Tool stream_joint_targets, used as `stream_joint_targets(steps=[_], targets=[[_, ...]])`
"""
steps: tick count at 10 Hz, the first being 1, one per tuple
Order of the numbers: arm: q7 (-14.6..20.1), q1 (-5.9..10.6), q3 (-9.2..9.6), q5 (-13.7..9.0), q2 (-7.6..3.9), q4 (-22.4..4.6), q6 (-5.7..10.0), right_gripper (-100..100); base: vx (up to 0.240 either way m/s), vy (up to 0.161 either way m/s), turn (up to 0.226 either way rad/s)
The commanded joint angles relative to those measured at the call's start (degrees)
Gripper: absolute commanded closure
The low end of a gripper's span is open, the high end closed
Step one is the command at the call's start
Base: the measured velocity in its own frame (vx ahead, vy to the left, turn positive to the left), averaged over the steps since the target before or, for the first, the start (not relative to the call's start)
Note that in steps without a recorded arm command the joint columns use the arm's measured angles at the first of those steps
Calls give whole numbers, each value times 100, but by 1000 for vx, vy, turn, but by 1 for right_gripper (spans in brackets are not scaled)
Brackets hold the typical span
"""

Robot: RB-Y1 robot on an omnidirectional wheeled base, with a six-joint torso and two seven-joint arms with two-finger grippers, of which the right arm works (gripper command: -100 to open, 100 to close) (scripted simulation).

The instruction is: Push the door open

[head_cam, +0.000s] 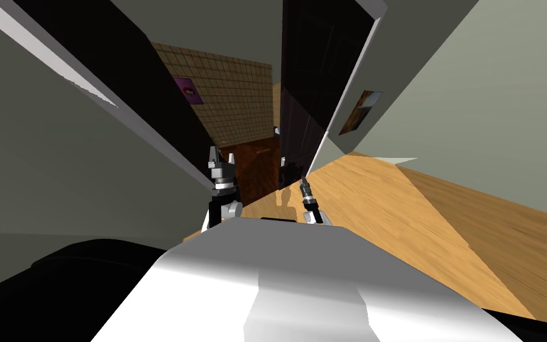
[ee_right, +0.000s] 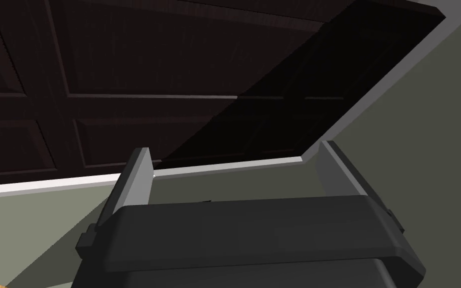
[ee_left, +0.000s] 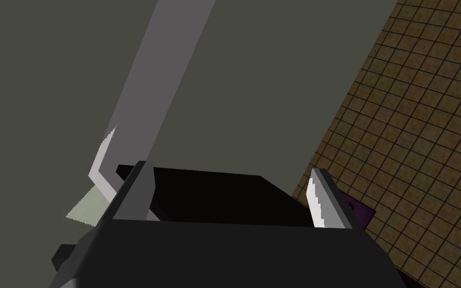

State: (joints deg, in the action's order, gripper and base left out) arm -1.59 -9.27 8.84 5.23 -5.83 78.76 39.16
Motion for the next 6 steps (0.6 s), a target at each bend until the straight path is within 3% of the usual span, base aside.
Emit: stream_joint_targets(steps=[1, 6], targets=[[41, 67, 26, 5, -8, -170, 24, -100, 107, -49, 56], [129, 310, 105, 25, 22, -745, 105, -100, 84, -52, 53]])
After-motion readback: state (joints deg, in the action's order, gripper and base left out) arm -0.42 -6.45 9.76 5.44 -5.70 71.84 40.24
